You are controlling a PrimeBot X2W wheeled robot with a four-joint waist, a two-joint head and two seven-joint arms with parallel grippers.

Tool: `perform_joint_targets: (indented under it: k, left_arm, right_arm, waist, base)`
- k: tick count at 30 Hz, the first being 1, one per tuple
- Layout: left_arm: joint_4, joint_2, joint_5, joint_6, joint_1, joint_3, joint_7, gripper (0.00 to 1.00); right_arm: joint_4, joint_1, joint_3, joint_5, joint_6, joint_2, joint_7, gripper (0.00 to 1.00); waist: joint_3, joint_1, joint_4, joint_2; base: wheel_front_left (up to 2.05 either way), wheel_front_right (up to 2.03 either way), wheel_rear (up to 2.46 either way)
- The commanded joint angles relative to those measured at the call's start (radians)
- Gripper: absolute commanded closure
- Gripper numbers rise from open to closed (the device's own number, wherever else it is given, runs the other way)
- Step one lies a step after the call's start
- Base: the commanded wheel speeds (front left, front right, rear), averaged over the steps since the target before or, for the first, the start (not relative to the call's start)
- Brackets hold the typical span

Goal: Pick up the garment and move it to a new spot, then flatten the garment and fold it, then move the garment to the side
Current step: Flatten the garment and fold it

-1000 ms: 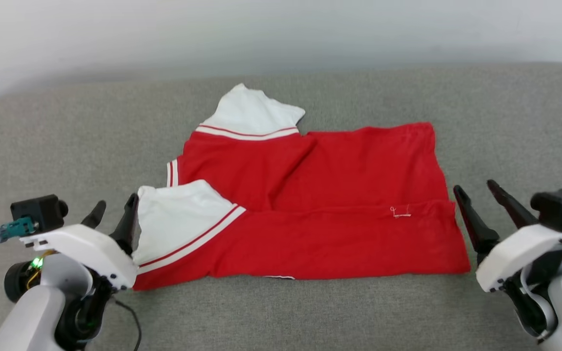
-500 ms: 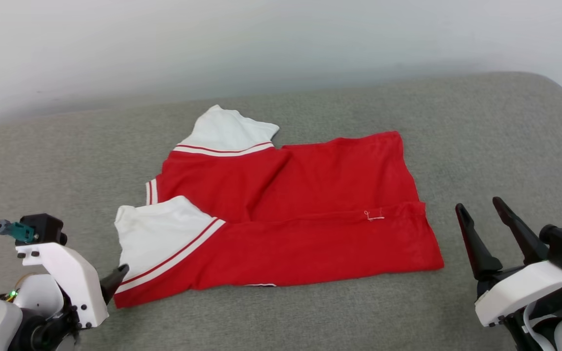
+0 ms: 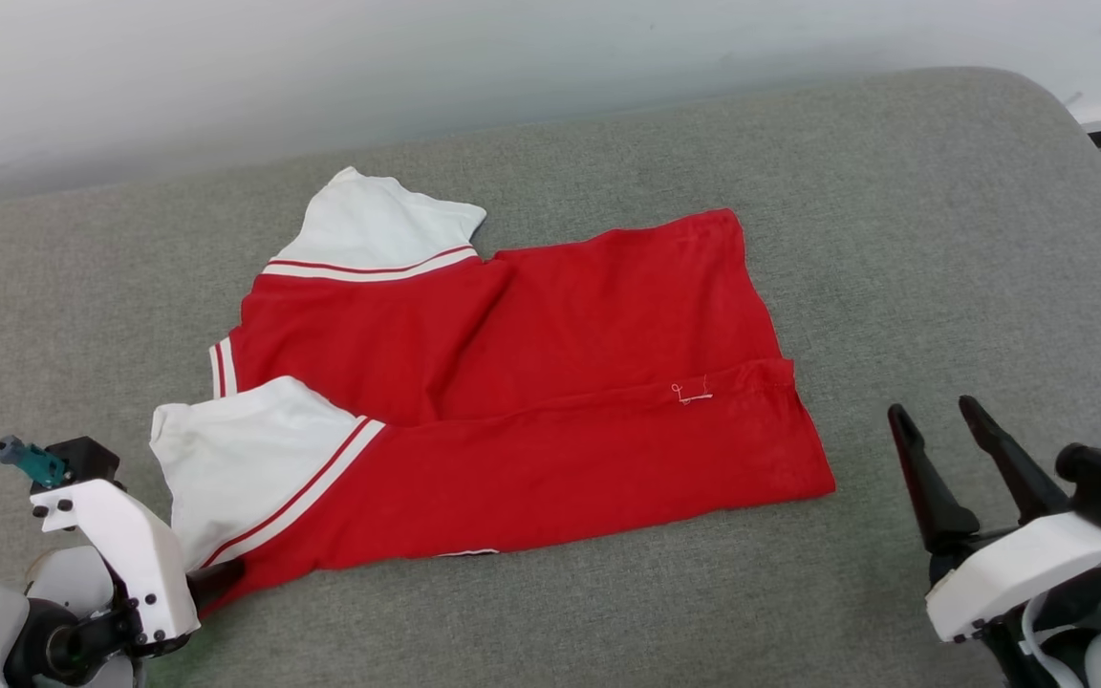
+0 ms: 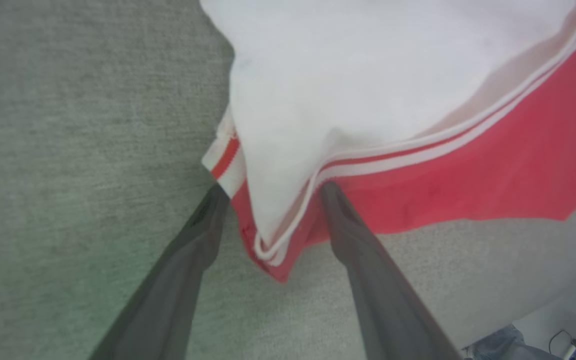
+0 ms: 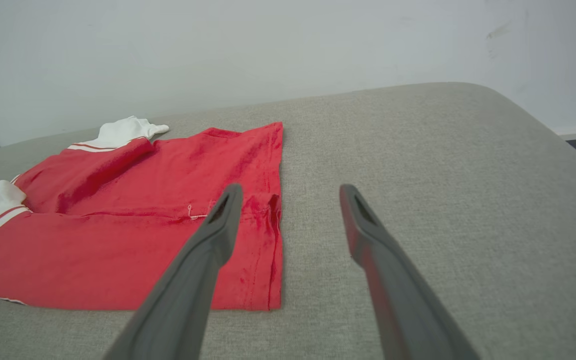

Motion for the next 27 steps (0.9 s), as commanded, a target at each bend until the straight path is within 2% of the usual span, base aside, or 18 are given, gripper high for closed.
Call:
perform_joint_targets:
  k: [1, 8, 15, 18, 27]
  left_arm:
    - [0.043, -0.072, -0.013, -0.015, 0.03, -0.051, 0.017, 1.0]
    - [0.054, -0.084, 0.004, -0.045, -0.008, -0.041, -0.043, 1.0]
    - [-0.042, -0.048, 0.036, -0.037, -0.04, -0.01, -0.101, 1.0]
    - [-0.112, -0.043, 0.055, -0.013, -0.044, -0.016, -0.101, 1.0]
    - [-0.224, -0.049, 0.093, 0.022, -0.071, -0.03, -0.106, 1.0]
  right_arm:
    - [0.004, -0.01, -0.016, 0.018, -0.001, -0.01, 0.021, 0.0]
    - [0.012, -0.03, -0.056, 0.102, -0.001, -0.056, 0.148, 0.0]
    - [0.121, -0.104, -0.04, 0.19, -0.001, -0.106, 0.484, 0.0]
    - [0.17, -0.152, -0.017, 0.213, -0.001, -0.111, 0.577, 0.0]
    - [0.343, -0.256, 0.024, 0.228, -0.001, -0.078, 0.661, 0.0]
  waist:
    - [0.004, 0.0001, 0.001, 0.0]
    - [0.002, 0.0001, 0.035, 0.0]
    - [0.006, 0.0001, 0.088, 0.0]
    - [0.021, 0.0001, 0.114, 0.0]
    - [0.076, 0.0001, 0.169, 0.0]
  base:
    - [0.0, 0.0, 0.0]
    - [0.0, 0.0, 0.0]
    - [0.0, 0.0, 0.0]
    - [0.0, 0.0, 0.0]
    - [0.0, 0.0, 0.0]
